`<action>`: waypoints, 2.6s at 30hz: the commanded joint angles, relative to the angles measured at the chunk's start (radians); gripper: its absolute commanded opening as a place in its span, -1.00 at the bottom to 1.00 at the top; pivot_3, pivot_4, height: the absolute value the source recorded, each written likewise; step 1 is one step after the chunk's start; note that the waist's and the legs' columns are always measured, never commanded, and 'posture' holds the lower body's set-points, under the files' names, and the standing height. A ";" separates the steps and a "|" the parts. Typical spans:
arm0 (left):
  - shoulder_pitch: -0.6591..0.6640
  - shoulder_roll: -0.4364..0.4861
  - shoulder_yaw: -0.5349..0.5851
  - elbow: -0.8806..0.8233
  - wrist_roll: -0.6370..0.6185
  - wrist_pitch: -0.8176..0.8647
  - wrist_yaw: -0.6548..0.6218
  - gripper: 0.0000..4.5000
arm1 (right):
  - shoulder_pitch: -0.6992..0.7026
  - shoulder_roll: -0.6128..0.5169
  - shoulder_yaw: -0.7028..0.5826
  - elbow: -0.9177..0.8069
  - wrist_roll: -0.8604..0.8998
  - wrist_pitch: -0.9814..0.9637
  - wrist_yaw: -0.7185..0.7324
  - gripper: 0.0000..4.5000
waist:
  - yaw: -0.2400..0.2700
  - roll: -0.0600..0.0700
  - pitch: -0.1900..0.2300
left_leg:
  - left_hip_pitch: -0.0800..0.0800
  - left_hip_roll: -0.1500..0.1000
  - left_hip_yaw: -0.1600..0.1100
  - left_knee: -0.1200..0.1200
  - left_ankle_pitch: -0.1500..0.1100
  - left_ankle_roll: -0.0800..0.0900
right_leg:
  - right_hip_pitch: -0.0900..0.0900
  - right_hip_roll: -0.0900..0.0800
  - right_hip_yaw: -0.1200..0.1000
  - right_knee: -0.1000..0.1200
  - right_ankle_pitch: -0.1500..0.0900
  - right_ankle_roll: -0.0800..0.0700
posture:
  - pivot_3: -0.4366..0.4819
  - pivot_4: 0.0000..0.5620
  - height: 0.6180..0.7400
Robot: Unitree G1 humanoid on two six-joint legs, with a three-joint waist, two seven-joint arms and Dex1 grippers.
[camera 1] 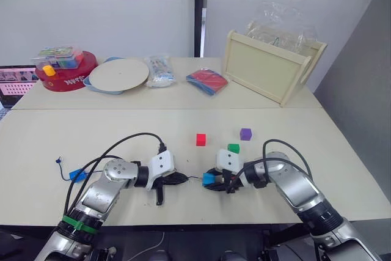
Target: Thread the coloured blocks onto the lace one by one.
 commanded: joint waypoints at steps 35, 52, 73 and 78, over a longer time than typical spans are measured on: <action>-0.083 -0.003 -0.038 -0.124 -0.051 0.139 -0.046 0.85 | 0.020 0.003 0.009 -0.060 0.049 0.091 -0.035 0.37 | -0.001 0.000 0.000 | 0.000 0.000 0.000 0.000 0.000 0.000 | 0.000 0.000 0.000 0.000 0.000 0.000 | -0.05 -0.47 1.00; -0.196 -0.148 -0.156 0.100 0.036 -0.021 -0.071 0.85 | 0.129 -0.159 -0.100 -0.185 0.110 0.113 -0.071 0.98 | 0.017 -0.001 0.000 | -0.003 -0.001 0.000 0.002 0.000 0.000 | -0.001 -0.001 0.000 -0.001 0.000 0.000 | -0.05 -0.47 1.00; -0.201 -0.162 -0.163 0.143 0.075 -0.072 -0.095 -0.39 | 0.163 -0.198 -0.097 -0.185 0.096 0.066 -0.092 -0.13 | 0.024 -0.001 0.000 | -0.003 -0.001 0.000 0.002 0.000 0.000 | 0.000 -0.001 0.000 -0.001 0.000 0.000 | -0.05 -0.47 1.00; -0.199 -0.156 -0.162 0.142 0.075 -0.075 -0.105 -0.39 | 0.156 -0.200 -0.095 -0.182 0.098 0.063 -0.089 -0.87 | 0.023 -0.001 0.000 | -0.003 -0.001 0.000 0.002 0.000 0.000 | 0.000 -0.001 0.000 -0.001 0.000 0.000 | -0.05 -0.47 1.00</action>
